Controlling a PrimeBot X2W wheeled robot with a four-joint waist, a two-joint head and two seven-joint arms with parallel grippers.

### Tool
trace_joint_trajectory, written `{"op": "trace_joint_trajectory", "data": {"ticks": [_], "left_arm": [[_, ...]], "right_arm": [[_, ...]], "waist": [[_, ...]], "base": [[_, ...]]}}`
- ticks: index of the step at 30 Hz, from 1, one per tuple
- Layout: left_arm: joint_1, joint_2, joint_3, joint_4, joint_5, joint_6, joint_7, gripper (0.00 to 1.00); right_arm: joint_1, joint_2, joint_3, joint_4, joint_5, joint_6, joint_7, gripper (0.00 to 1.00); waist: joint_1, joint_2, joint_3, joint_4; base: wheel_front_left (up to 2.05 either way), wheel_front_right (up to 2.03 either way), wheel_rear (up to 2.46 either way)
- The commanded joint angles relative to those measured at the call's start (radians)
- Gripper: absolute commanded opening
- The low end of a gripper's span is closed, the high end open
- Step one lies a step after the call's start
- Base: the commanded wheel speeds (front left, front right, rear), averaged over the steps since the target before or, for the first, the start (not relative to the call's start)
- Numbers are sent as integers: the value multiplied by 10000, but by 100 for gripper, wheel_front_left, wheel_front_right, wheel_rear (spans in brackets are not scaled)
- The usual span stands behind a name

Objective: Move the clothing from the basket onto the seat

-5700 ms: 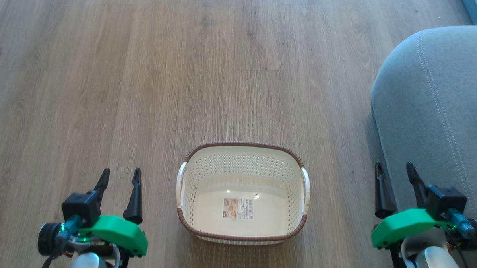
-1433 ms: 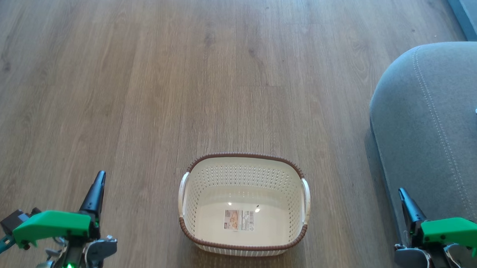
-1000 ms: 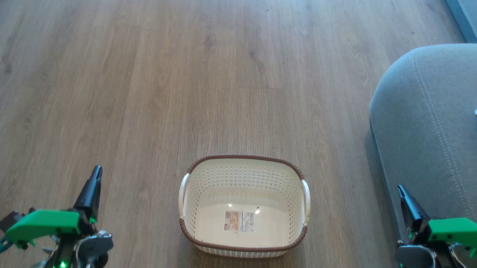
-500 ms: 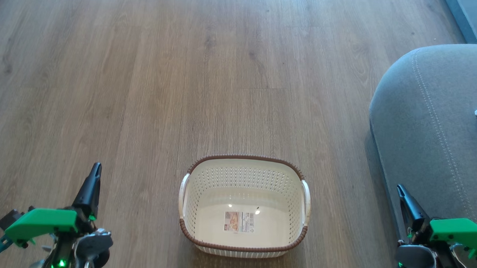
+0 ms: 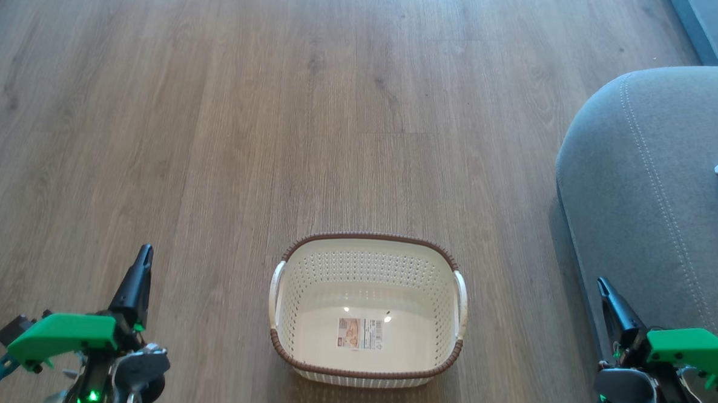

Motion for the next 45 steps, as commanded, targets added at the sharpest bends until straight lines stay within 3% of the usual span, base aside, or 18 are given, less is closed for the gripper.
{"op": "trace_joint_trajectory", "data": {"ticks": [1,45], "left_arm": [[-556,45,362,-354,-40,-67,42,0],[-556,45,361,-356,-40,-67,41,0]], "right_arm": [[-522,-60,168,-410,57,71,78,0],[-522,-60,171,-410,59,71,76,0]], "waist": [[0,0,1,0],[0,0,1,0]], "base": [[0,0,0],[0,0,0]]}}
